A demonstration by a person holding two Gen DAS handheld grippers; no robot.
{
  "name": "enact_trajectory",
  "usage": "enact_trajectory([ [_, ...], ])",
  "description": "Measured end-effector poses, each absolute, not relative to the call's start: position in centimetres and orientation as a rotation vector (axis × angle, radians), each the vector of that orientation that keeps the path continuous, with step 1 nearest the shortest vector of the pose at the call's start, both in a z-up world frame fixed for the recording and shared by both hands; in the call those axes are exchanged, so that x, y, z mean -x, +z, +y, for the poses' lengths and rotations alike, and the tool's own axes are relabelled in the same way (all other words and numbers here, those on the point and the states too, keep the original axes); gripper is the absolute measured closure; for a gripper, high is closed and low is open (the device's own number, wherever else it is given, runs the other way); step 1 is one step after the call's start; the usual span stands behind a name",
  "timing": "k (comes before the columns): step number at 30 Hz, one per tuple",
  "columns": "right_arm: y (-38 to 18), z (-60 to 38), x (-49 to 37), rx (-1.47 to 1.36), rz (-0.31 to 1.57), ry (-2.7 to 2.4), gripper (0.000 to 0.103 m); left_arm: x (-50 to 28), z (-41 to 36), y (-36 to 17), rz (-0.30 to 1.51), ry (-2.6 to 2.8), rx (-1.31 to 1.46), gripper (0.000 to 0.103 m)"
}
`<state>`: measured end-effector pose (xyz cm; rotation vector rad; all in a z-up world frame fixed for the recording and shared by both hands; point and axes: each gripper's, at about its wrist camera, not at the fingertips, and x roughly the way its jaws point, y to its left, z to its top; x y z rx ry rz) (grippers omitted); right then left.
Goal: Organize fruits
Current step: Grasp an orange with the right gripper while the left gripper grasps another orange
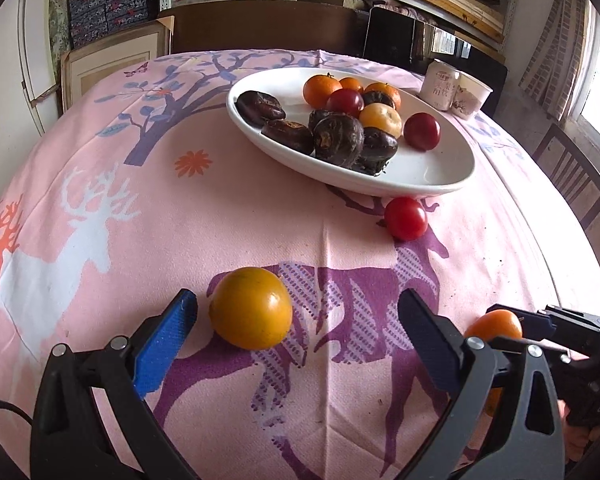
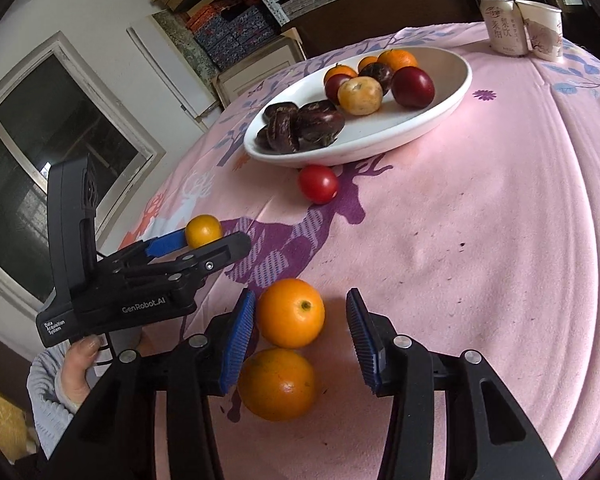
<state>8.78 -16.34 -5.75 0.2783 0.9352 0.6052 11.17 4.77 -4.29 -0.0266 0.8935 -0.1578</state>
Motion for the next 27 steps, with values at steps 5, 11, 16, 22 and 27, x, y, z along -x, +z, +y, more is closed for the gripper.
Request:
enact_trajectory([
  [5,-5.7,-16.2,-8.6,-0.283,0.938,0.639,0.068,-11.3,5.1,-4.4,0.905,-0.163,0.045,0.005],
  [11,-5.4,-15.9,-8.3,-0.255,0.934,0.640,0.069,-11.0,4.9,-4.2,0.892,-0.161,0.032,0.005],
  [16,-5.4,-16.2,-8.4,-0.260,0.929,0.620,0.069,-10.9,4.7,-4.1,0.885,-0.159,0.019,0.028],
  [22,-5.4,-16.6,-8.4,-0.276,0.927,0.603,0.069,-10.7,4.7,-3.8,0.873,-0.154,0.009,0.037],
  [27,-5.4,-16.8,-8.6,-0.286,0.924,0.586,0.069,-9.9,3.7,-3.0,0.819,-0.130,-0.064,0.056],
])
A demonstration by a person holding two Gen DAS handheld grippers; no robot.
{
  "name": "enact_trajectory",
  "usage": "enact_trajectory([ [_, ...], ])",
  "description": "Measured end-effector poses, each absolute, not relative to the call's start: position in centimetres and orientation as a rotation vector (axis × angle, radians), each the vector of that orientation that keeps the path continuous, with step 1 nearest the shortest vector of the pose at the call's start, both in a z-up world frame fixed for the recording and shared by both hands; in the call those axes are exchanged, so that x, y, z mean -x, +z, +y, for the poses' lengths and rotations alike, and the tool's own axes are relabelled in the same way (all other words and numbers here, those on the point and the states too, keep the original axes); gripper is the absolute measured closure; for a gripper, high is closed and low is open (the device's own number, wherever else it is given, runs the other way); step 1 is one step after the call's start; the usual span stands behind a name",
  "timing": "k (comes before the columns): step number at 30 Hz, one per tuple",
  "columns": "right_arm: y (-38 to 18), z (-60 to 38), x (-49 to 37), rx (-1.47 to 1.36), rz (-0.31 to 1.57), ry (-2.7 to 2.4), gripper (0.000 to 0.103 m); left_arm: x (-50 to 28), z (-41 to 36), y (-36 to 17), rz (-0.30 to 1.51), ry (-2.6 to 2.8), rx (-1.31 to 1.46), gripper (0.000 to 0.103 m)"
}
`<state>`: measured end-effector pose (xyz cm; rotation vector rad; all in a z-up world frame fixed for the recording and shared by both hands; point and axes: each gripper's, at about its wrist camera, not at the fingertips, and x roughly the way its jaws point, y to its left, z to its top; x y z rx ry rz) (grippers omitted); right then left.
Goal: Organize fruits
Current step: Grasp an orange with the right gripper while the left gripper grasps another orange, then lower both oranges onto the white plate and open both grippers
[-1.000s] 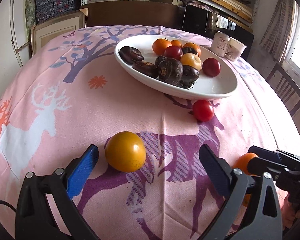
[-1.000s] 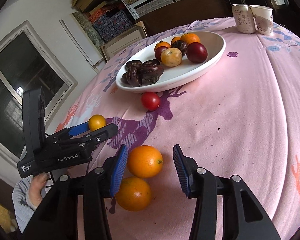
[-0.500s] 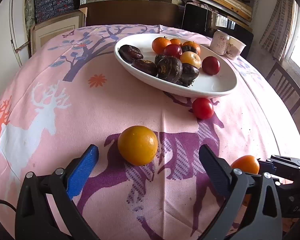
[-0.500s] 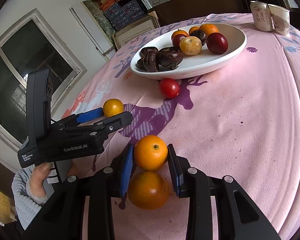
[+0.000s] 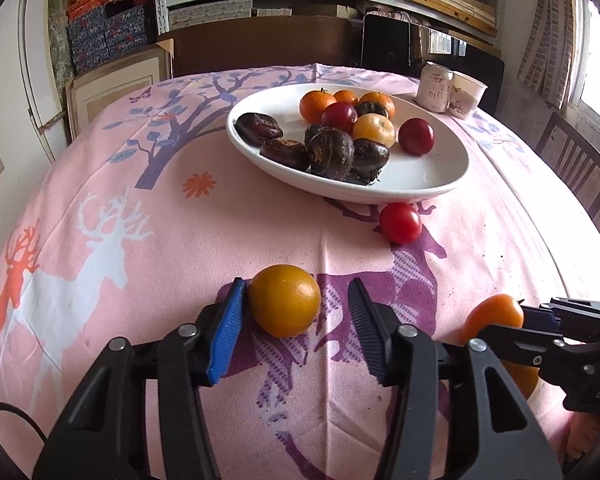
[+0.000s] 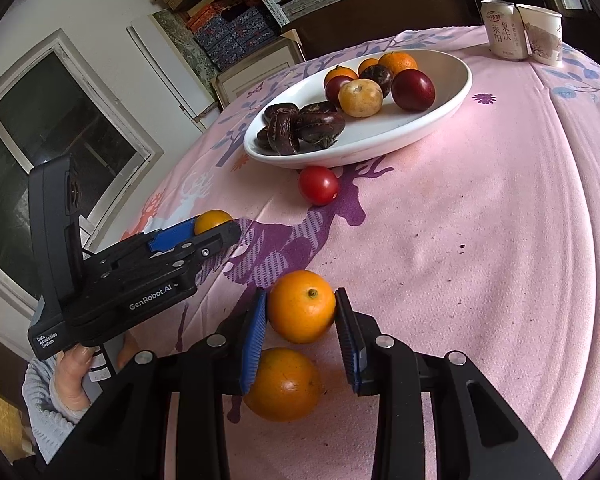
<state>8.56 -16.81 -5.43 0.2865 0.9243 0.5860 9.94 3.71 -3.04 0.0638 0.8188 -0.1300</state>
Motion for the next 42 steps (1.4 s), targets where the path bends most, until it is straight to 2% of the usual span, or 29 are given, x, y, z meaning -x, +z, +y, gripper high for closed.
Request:
enact_trajectory([
  [2,-5.4,-17.0,-8.6,-0.293,0.923,0.579,0.069,-9.6,3.4,-2.7,0.792,-0.119,-0.091,0.066],
  [5,-5.4,-17.1,-8.5,-0.295,0.923,0.576,0.069,-9.4,3.1,-2.5,0.778,-0.115,-0.113,0.069],
  [15,-5.5,-17.3,-8.7,-0.303,0.921,0.564,0.069,-9.0,2.5,-2.2,0.745,-0.105,-0.154,0.074],
  [23,-5.5,-17.3,-8.7,-0.304,0.921,0.563,0.069,-9.0,2.4,-2.2,0.747,-0.101,-0.156,0.074],
  [25,-5.5,-17.3,-8.7,-0.304,0.921,0.563,0.069,-9.1,2.5,-2.4,0.762,-0.108,-0.151,0.064],
  [27,-5.4,-17.3,-8.7,-0.304,0.920,0.561,0.069,-9.1,2.8,-2.7,0.783,-0.112,-0.138,0.040],
  [28,-5.4,-17.4,-8.7,-0.304,0.920,0.560,0.069,-9.1,3.2,-2.7,0.789,-0.117,-0.121,0.036],
  [30,-5.5,-17.4,-8.7,-0.306,0.920,0.557,0.069,-9.1,4.0,-3.1,0.819,-0.127,-0.084,0.020],
  [35,-5.4,-17.5,-8.7,-0.303,0.917,0.550,0.069,-9.9,5.2,-4.4,0.903,-0.154,-0.005,0.019],
  [37,-5.4,-17.5,-8.7,-0.301,0.917,0.547,0.069,-9.8,5.1,-4.1,0.885,-0.182,0.016,0.024],
  [39,-5.4,-17.5,-8.7,-0.299,0.916,0.545,0.069,-9.9,4.7,-4.1,0.880,-0.202,0.017,0.060],
  [41,-5.3,-17.6,-8.7,-0.299,0.913,0.541,0.069,-10.5,4.1,-4.3,0.893,-0.215,0.009,0.068],
  [42,-5.3,-17.7,-8.7,-0.302,0.907,0.537,0.069,-10.7,3.7,-4.2,0.887,-0.211,-0.012,0.069],
])
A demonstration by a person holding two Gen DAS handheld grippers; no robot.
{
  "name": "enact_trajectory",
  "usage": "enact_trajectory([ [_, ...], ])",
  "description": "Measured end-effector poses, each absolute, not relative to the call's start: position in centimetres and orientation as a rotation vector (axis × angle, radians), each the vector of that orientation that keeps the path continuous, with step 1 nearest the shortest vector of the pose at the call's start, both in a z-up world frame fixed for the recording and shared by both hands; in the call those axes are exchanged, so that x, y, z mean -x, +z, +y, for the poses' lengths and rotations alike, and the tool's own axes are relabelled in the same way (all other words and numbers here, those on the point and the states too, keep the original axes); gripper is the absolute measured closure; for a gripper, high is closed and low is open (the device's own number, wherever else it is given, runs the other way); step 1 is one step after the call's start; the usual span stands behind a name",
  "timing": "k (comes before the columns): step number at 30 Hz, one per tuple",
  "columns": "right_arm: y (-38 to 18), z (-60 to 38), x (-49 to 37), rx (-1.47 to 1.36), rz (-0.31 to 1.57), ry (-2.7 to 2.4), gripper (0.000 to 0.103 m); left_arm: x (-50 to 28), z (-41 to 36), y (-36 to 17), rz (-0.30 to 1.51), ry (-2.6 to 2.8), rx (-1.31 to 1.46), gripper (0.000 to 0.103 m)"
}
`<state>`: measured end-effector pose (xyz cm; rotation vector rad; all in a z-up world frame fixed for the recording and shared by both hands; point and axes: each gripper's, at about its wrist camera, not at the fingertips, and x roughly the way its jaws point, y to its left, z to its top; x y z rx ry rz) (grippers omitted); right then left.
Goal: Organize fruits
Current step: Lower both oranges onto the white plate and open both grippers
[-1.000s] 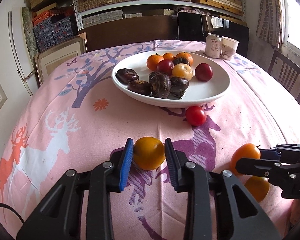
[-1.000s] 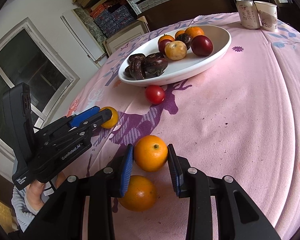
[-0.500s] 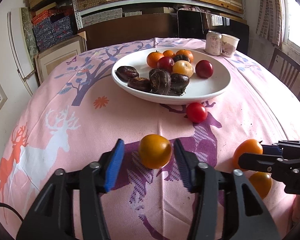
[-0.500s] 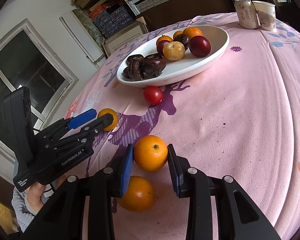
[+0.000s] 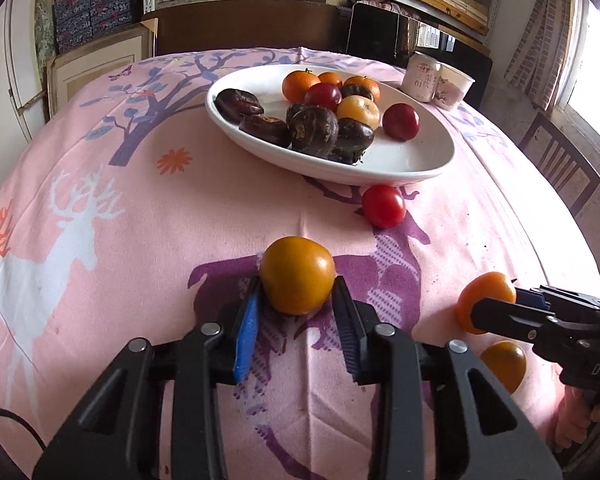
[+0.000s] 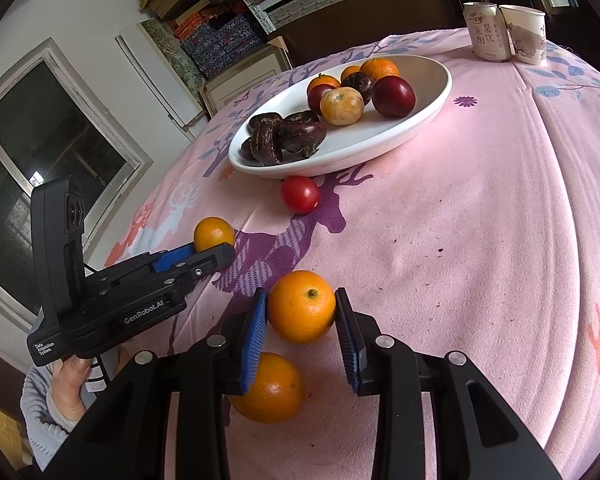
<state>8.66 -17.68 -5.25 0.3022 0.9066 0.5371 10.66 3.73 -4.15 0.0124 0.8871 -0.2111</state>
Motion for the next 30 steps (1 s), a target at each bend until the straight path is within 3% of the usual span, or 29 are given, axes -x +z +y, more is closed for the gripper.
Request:
enact_trajectory([
  [12,0.0,-17.8,-16.9,-0.333,0.757,0.407,0.068,-17.0,1.4,1.4,0.732,-0.217,-0.022,0.069],
  [13,-0.3,-17.8,-17.7,-0.342,0.744,0.397,0.063,-17.6,1.5,1.3,0.734,-0.223,-0.007,0.065],
  [14,-0.8,-18.0,-18.0,-0.351,0.728,0.378,0.043,-17.9,1.6,1.0,0.731,-0.229,0.014,0.046],
  [15,-1.1,-18.3,-18.1,-0.355,0.727,0.349,0.036,-17.9,1.9,0.6,0.729,-0.214,0.022,0.022],
  [16,-1.2,-18.5,-18.1,-0.359,0.734,0.362,0.036,-17.8,2.0,0.4,0.728,-0.190,0.006,0.014],
  [21,-1.2,-18.1,-16.0,-0.330,0.743,0.434,0.036,-16.3,3.9,0.9,0.710,-0.174,0.052,0.005],
  [30,-3.3,-15.3,-12.8,-0.165,0.820,0.465,0.038,-12.6,8.1,-0.2,0.737,-0.055,0.099,0.005],
])
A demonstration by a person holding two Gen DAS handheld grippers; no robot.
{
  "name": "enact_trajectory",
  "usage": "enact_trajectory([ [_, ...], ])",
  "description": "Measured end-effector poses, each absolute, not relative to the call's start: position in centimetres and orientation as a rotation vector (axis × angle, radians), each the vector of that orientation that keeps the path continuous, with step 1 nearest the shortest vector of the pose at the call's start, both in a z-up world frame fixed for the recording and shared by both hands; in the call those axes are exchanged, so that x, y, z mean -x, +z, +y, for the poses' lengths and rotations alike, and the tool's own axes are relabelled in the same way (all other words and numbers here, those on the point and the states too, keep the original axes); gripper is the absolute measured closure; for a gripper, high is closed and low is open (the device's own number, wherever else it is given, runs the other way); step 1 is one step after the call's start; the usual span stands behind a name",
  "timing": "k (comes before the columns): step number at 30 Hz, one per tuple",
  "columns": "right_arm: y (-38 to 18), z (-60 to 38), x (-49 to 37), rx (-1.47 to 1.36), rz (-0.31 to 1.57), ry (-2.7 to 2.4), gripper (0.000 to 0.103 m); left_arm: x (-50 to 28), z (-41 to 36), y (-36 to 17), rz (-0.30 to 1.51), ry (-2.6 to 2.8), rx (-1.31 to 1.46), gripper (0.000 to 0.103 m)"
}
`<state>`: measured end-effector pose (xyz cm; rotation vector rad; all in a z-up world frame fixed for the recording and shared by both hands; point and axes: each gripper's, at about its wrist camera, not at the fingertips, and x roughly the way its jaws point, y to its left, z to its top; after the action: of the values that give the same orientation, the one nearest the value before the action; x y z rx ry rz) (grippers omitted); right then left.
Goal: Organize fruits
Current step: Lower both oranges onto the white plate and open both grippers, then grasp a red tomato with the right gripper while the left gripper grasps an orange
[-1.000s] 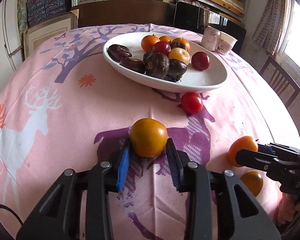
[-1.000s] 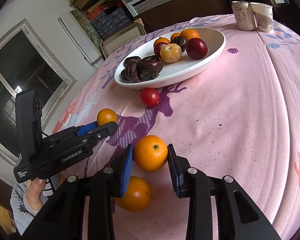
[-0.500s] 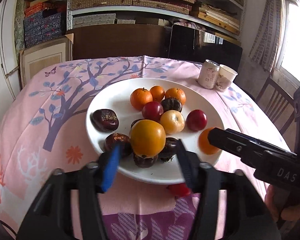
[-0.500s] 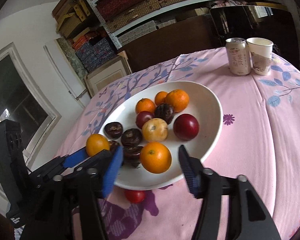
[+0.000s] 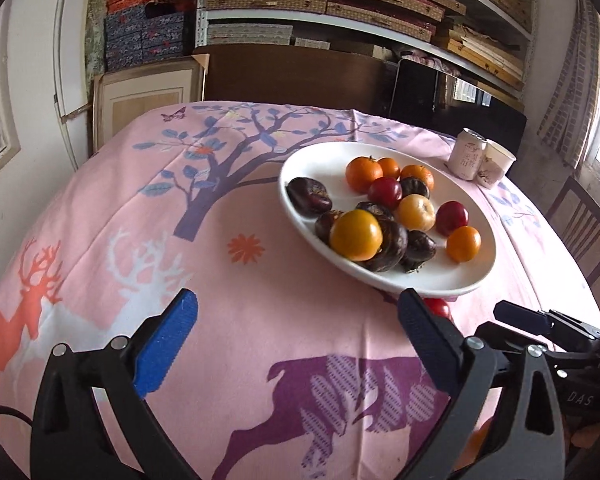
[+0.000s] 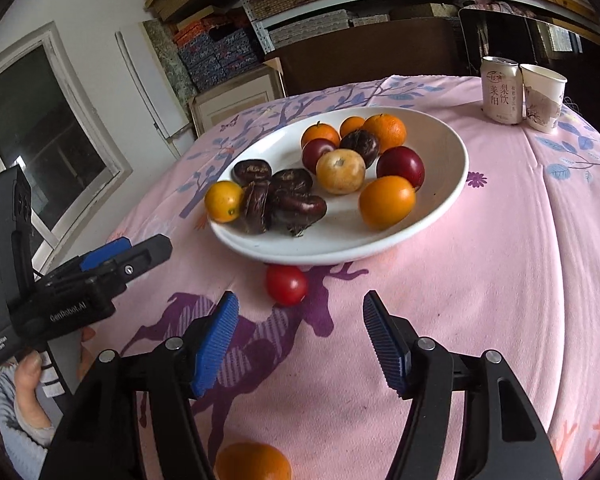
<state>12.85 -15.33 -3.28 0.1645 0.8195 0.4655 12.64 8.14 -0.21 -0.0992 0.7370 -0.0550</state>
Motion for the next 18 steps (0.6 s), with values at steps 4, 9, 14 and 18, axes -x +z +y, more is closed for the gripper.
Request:
enact_trajectory([
  [4,-3.6,-13.9,-13.0,-0.106,0.834,0.468,0.045,-11.7,9.8,-1.1,0.774,-0.037,0.158,0.005],
  [9,-4.0,-12.0,-14.1,-0.036,0.862,0.451,0.050,-11.9,9.6,-1.6,0.804,-0.026,0.134,0.005],
  [14,-4.3,-10.4,-15.3,0.000,0.887,0.441,0.057,-11.9,9.2,-1.6,0.803,-0.013,0.102,0.005],
  [18,-4.6,-10.5,-16.0,-0.024,0.907,0.435,0.071,-12.0,9.4,-1.5,0.807,-0.022,0.119,0.005],
])
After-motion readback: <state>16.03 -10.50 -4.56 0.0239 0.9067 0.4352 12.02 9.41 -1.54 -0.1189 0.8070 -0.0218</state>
